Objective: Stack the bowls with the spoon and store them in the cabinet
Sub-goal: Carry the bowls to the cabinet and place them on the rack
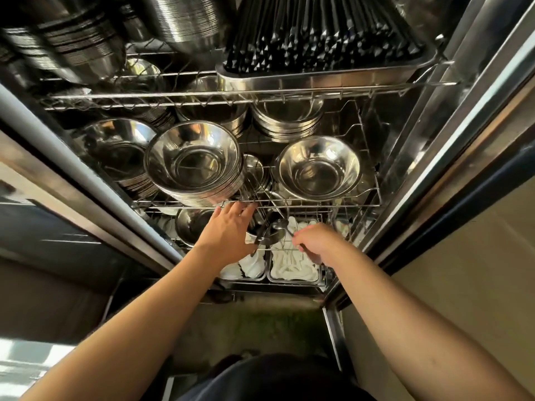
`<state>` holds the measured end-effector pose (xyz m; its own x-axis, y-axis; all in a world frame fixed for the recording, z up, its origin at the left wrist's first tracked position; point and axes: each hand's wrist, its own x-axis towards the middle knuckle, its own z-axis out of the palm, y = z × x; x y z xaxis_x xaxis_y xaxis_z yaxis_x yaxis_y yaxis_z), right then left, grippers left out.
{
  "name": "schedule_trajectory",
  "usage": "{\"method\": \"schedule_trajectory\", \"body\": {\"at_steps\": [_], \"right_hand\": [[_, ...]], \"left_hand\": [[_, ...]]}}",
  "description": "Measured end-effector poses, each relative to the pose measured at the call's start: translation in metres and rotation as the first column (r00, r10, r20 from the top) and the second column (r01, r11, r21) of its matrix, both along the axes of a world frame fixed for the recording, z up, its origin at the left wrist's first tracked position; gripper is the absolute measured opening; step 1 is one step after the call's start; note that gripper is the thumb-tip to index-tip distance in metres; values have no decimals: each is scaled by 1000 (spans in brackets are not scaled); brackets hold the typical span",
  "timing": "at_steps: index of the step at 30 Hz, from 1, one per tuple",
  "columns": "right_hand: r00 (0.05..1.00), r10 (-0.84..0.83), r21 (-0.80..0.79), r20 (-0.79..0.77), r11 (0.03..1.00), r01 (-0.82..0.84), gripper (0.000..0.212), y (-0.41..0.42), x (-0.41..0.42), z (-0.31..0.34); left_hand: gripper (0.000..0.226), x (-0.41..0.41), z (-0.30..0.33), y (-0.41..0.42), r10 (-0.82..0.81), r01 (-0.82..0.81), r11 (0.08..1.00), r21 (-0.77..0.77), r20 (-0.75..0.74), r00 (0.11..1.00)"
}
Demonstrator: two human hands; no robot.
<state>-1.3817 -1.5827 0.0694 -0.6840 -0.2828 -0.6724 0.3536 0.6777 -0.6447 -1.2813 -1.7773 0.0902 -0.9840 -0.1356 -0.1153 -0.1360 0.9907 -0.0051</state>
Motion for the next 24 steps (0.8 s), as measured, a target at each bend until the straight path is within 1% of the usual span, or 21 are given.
{"method": "schedule_trajectory", "body": {"at_steps": [3, 7, 9, 11, 13, 16, 19, 21, 22, 24], "right_hand": [[995, -72, 6, 73, 997, 72, 28, -20, -6, -13], [984, -146, 54, 100, 989, 141, 11, -46, -13, -24], [971, -221, 31, 86, 975, 219, 18, -55, -18, -34], [966, -247, 31, 73, 969, 245, 23, -62, -21, -43], [969, -239, 42, 60, 971, 237, 20, -70, -22, -50], [975, -220, 90, 35, 972, 216, 5, -79, -21, -54], [982, -188, 133, -29, 973, 190, 12, -83, -23, -55], [987, -151, 145, -46, 977, 156, 6, -80, -25, -55], [991, -122, 138, -63, 982, 130, 7, -80, -25, -58], [994, -43, 118, -98, 992, 54, 21, -76, -27, -63]], "left_hand": [[98, 1, -1, -3, -22, 22, 1000, -18, 10, 1000], [96, 3, -5, -6, -32, 32, 999, -16, -4, 999], [98, 4, -5, -5, -40, 40, 999, -12, -3, 999], [98, 5, -5, -6, -45, 45, 999, -12, 0, 999], [98, 5, -5, -6, -45, 45, 999, -8, 1, 999], [98, 5, -4, -6, -42, 42, 999, -3, 9, 999], [96, 5, -4, -6, -43, 43, 999, -20, 13, 999], [95, 5, -4, -5, -43, 43, 999, -14, 4, 999], [95, 6, -4, -4, -38, 38, 999, -10, -5, 999], [95, 5, -4, -3, -31, 31, 999, -14, -22, 999]]}}
